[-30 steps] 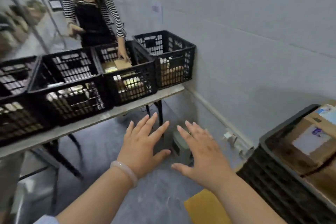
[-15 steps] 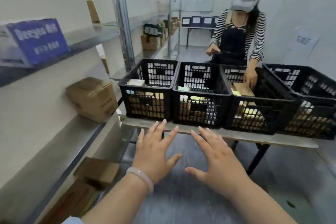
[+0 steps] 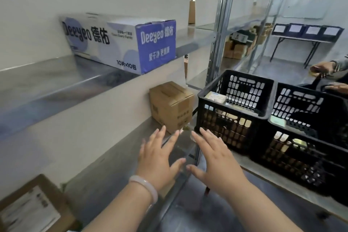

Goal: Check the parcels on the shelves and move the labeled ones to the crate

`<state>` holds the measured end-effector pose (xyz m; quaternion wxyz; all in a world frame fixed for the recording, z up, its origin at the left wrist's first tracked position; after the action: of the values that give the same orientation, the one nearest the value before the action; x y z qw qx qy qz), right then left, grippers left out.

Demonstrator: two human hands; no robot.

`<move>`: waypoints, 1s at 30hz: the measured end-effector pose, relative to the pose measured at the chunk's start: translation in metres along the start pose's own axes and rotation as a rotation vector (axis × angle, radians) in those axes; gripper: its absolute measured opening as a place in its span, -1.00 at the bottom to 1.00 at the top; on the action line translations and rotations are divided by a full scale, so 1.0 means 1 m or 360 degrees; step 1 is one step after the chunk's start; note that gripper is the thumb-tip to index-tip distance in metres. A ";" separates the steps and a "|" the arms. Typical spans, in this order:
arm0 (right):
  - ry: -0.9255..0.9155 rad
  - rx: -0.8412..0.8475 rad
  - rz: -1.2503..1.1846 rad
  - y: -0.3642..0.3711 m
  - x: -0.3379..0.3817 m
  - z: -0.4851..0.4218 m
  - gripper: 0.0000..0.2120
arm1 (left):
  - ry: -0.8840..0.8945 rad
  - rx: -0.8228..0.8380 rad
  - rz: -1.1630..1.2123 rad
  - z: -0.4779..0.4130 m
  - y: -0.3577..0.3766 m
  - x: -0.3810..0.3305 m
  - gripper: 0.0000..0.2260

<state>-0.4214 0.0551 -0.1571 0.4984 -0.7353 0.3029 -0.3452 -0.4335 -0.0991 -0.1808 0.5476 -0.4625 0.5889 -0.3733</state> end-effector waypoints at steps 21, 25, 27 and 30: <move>-0.0230 0.0177 -0.0583 0.038 -0.183 -0.231 -0.26 | -0.0980 0.0017 0.0417 -0.215 0.032 -0.003 -0.40; -0.0136 0.0145 -0.0899 0.044 -0.203 -0.257 -0.40 | -0.1269 0.0096 0.0789 -0.237 0.047 -0.001 -0.37; -0.0079 0.0175 -0.1039 0.052 -0.207 -0.268 -0.49 | -0.1330 0.0118 0.0839 -0.238 0.055 0.002 -0.36; 0.0062 0.0231 -0.1257 0.072 -0.214 -0.278 -0.54 | -0.1370 0.0106 0.0894 -0.224 0.065 0.009 -0.37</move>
<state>-0.7772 0.0553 -0.1957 0.3723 -0.7513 -0.0187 -0.5446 -0.6641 -0.1032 -0.2178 0.8340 -0.3806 0.3996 -0.0063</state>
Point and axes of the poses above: each hand's wrist, its own z-axis away from the middle knuckle, its own y-axis out of the palm, x = y × z, the point moved 8 cm from there along -z, towards the middle knuckle, and after that the axes turned 13 degrees about -y, right-handed, at the moved point
